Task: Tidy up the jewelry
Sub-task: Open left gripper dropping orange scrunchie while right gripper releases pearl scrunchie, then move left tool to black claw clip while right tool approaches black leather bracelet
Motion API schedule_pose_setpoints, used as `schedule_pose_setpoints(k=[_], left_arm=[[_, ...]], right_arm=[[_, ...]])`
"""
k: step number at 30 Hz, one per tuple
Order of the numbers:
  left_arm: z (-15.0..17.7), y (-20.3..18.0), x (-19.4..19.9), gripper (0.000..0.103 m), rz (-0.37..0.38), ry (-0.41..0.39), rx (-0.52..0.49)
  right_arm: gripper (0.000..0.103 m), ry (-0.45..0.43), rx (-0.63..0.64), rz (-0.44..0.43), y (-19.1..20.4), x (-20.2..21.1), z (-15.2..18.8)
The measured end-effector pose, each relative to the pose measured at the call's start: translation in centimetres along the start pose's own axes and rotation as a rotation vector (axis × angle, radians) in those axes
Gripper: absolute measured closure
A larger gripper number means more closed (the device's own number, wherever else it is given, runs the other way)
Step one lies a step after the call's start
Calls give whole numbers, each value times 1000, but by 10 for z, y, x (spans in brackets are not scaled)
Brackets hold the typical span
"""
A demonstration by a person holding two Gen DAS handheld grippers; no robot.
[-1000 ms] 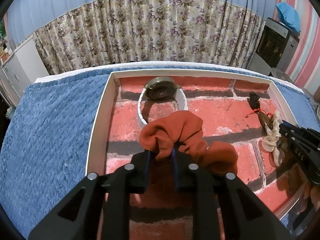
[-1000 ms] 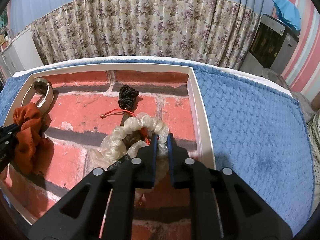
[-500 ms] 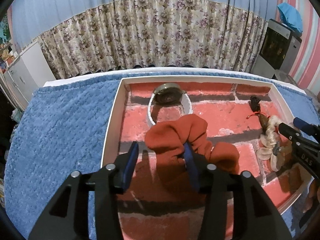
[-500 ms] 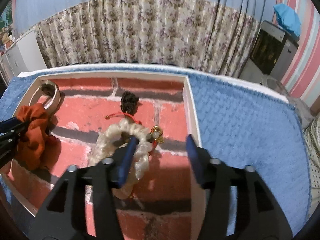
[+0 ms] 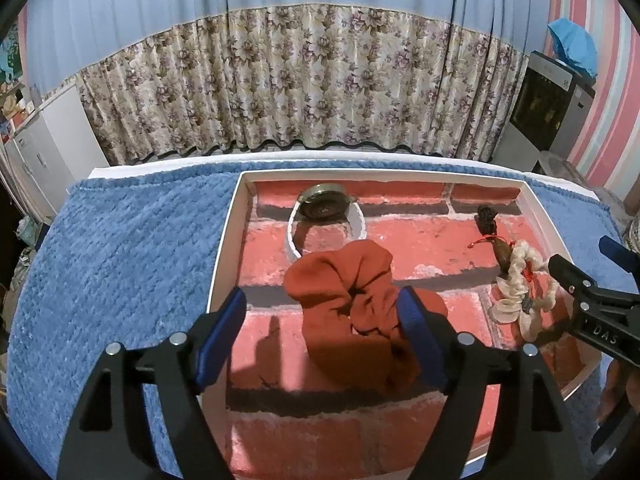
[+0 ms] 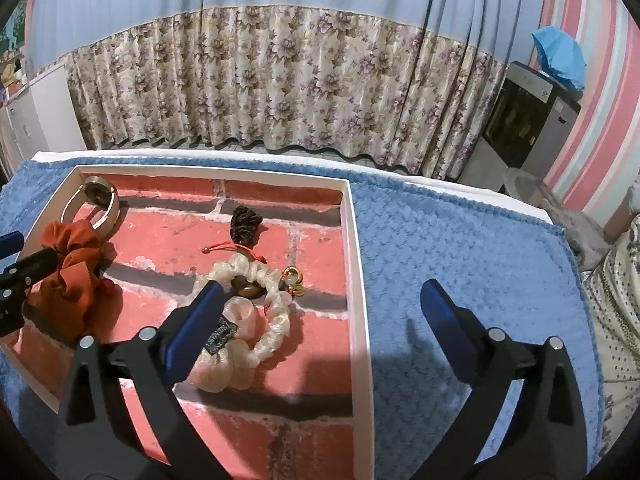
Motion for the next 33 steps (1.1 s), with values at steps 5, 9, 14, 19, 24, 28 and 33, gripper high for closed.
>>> schedule_pose_setpoints(k=[5,9,14,19,24,28,33], left_arm=[[2,2,5,21,-7,-17,3],[2,3,7,15,-7,-19,6],[3,5,12,11,-6,-19,12],[6,6,13,11,-2,-14,11],[8,11,21,11,2,-26,14],[5,24,47,11,-14,-57,-2],[9,45,85,11,-45,-103,-35]], right_arm=[[5,0,-2,5,-2,1,1],[5,5,11,22,-2,1,2],[5,17,10,37,-4,0,7],[5,27,-3,38,-8,-1,12],[5,6,-29,33,-14,10,13],[5,-54,-15,44,-19,37,12],[5,-101,-43,43,-30,74,25]])
Point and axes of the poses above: each gripper's, at about its wrist camera, not at the fingertips, and x roughly against the way its jaws point, y to its left, z to its underside, the point moved 4 cm from there along -x, roughly the way its jaws point
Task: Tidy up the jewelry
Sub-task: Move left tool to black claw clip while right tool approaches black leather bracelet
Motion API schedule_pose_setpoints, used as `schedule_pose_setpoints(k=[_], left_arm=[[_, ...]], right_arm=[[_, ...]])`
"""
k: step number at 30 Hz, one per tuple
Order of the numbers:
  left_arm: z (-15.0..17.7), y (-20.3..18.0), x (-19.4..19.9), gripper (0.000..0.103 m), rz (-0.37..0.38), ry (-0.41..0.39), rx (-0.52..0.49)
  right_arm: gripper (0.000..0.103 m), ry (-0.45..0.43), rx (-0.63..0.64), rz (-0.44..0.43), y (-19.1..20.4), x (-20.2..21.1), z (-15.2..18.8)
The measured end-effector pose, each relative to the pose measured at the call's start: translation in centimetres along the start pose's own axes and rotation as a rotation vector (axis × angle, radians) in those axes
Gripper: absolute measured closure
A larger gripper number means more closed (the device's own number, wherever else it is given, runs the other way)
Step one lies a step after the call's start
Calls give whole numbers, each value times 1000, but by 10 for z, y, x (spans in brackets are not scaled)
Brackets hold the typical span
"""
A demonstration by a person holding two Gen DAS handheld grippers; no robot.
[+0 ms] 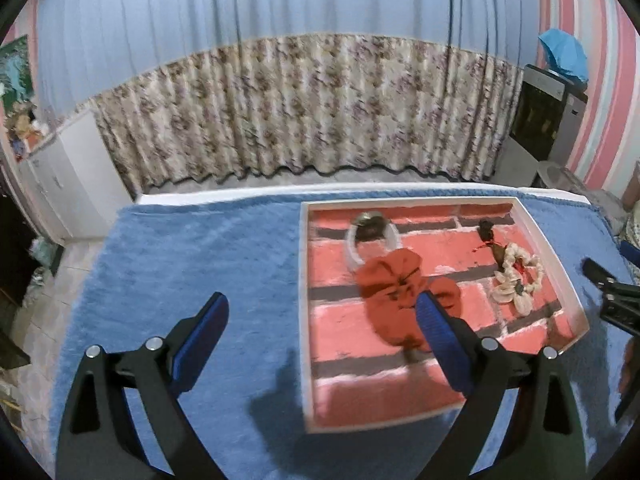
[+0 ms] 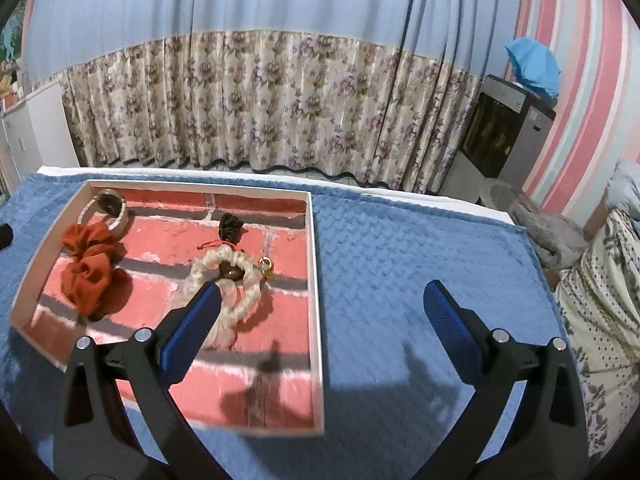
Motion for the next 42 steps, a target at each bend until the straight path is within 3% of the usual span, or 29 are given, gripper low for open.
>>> schedule_pose_setpoints(k=[4,12,19,25,31,42], left_arm=[[14,19,24,11,20,9,14],[63,35,65,11,-43,-29,-24],[110,48,82,11,-30,-24,11],[152,60,104,11,-64,-56,9],[190,68,118,10,-40,-62,29],[226,68,126,11,9,-55,23]], right_arm=[[5,-7,-24,-15,-7,30,18],[5,-60,21,-31,21,99,62],[5,-37,0,-105,60,126,107],[5,-21,-11,-139,90,150,143],[5,-1,14,-169,116,163,171],[30,54,84,-184,161,162,205]])
Point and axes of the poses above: each gripper's, at about its wrist camera, not at the fingertips, and x roughly against the way its jaws point, y to its left, z to its underside, the point moved 4 cm from there along -x, roughly the way its jaws point
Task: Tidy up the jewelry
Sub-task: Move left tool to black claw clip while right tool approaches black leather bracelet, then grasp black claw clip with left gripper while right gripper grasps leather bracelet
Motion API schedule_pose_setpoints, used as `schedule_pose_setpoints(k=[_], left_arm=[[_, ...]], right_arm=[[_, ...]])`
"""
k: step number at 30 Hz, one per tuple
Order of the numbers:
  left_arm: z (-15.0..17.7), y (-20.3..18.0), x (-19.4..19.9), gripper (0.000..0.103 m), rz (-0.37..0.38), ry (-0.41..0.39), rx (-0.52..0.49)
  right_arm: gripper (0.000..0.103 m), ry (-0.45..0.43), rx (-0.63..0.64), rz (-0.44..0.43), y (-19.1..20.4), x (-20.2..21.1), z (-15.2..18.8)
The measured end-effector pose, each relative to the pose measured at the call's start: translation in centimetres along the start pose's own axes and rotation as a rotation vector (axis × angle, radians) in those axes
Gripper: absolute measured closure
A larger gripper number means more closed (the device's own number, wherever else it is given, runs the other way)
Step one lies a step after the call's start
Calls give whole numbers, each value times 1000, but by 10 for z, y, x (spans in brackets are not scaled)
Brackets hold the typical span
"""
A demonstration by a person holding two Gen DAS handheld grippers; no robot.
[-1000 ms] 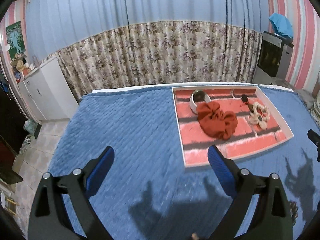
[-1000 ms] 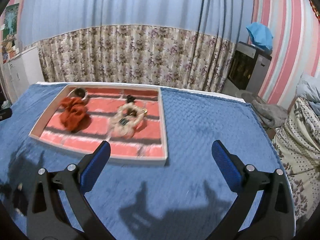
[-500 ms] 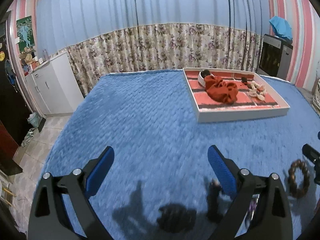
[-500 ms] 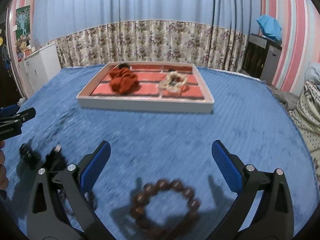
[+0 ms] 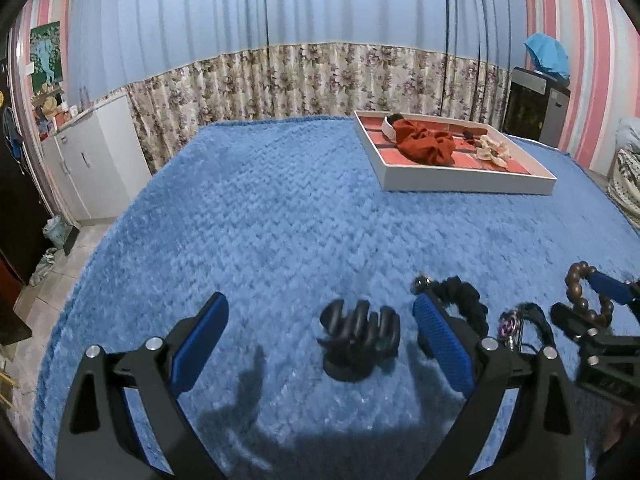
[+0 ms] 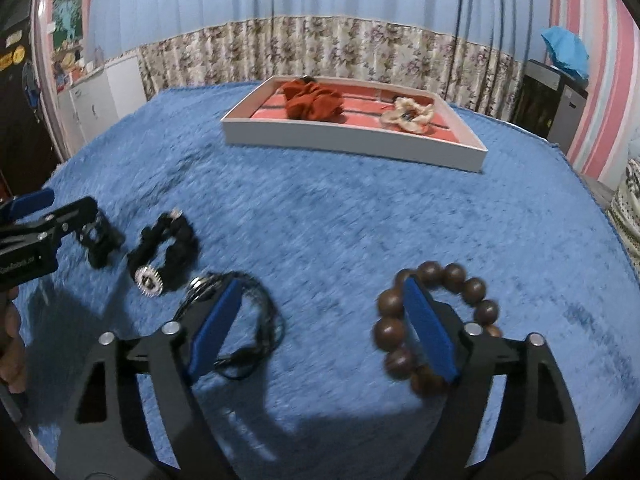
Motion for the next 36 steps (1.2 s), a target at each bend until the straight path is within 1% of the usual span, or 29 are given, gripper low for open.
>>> schedule_pose_setpoints(k=[2,4,8,10,11,17,19,22,24,26,29,31,34,36], left_arm=[[3,1,-2,11,16,5,10],[6,1,-4,11,18,5,7],[10,-2,-5,11,26,8,-5],[11,-3,-6,11,28,5,-9],[11,-3,-6,11,34,6,-11],[14,-6,-10,11,62,23,-22],[13,-7,-11,11,74,32,-24],[13,-6,-15,12,97,51,-20],[12,-6,-17,19,113,61,-16],[14,-6,-20,34,127,83,-13],[14,-5,-25,45,139,107,-9],[14,-5,-27,48,147,112,-8],[14,-5,-26,56,159,107,-13],[14,-6,-24,56,152,96,-14]], right_arm=[[35,15,13,10,5,-5,2],[40,36,5,-7,7,-9,4],[43,56,20,3,12,-16,5],[47,79,19,-7,12,-22,6],[52,92,16,-16,12,-25,6],[64,101,15,-35,16,-28,5],[73,101,17,-49,19,-28,5],[80,100,21,-64,22,-28,4],[84,101,14,-79,22,-28,4],[89,103,7,-96,21,-29,4],[93,102,8,-102,21,-29,3],[93,100,7,-103,22,-29,3],[94,100,6,-102,22,-29,3],[95,98,5,-99,22,-28,3]])
Point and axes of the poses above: each gripper's, at about its wrist camera, not at the fingertips, and x roughly against the way its jaws point, y to its left, z to its underside, the point moved 4 cm from there along -x, roughly the way its jaws point
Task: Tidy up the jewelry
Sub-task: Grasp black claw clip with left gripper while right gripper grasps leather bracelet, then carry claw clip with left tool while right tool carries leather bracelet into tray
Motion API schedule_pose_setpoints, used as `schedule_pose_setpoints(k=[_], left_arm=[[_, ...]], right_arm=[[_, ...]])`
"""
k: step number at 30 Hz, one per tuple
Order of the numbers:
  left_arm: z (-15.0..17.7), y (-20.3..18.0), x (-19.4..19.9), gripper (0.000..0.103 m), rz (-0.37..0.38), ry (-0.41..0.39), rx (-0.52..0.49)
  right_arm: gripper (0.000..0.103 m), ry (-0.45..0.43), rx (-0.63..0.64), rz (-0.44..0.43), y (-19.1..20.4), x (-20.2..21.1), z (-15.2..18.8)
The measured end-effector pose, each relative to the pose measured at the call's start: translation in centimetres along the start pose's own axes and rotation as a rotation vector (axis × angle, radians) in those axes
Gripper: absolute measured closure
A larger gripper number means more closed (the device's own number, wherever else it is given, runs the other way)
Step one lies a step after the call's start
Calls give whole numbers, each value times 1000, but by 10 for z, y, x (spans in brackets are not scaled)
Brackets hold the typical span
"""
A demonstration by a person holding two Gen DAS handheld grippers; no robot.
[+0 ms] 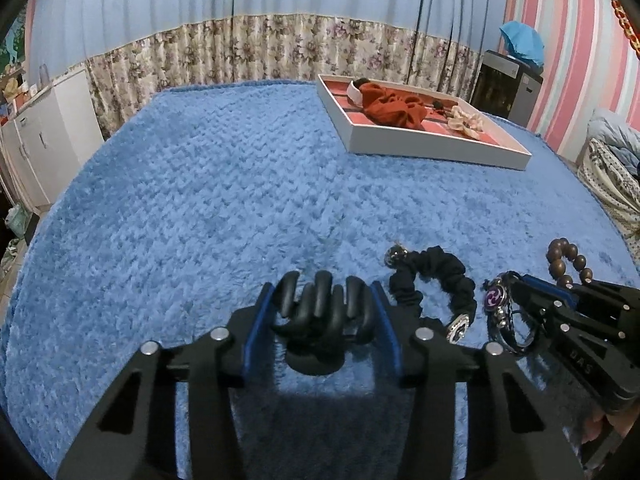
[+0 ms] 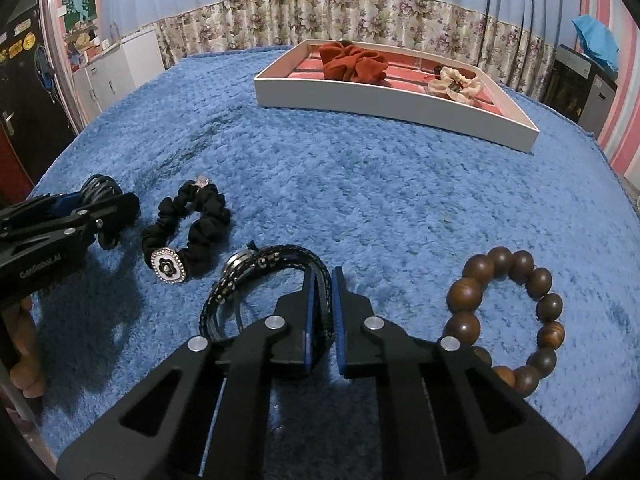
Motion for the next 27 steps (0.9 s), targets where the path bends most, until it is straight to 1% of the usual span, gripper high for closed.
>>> schedule_pose_setpoints(k=[6,10,13,18,21,27], left_arm=[[-2,-1,5,56,-12,-17,-4],[-6,-3,9,56,-25,-24,-6],[-15,-5,12,56,-28,-29,10],[-44,-14,23,56,-43,-55,22],[-67,-21,27,56,-70,-67,17],[-124,-42,12,56,-68,-97,29]], right_arm=[[95,-26,-20,-16,-6,7,-3],[96,-37,-28,-22,-13,11,-12],[96,-47,-24,-28,-18,13,-22],[96,-76,-24,-38,-32,20,-48],[96,-104,-32,-38,-50,27,-73],[96,-144,-64,-20,-98,27,-133]])
Point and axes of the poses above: each gripper's, at about its wrist camera, not at the fingertips, and x roughly against the way its jaws point, y to its left, z to its underside, the point moved 4 cm from there along -x, roughly the way its jaws point
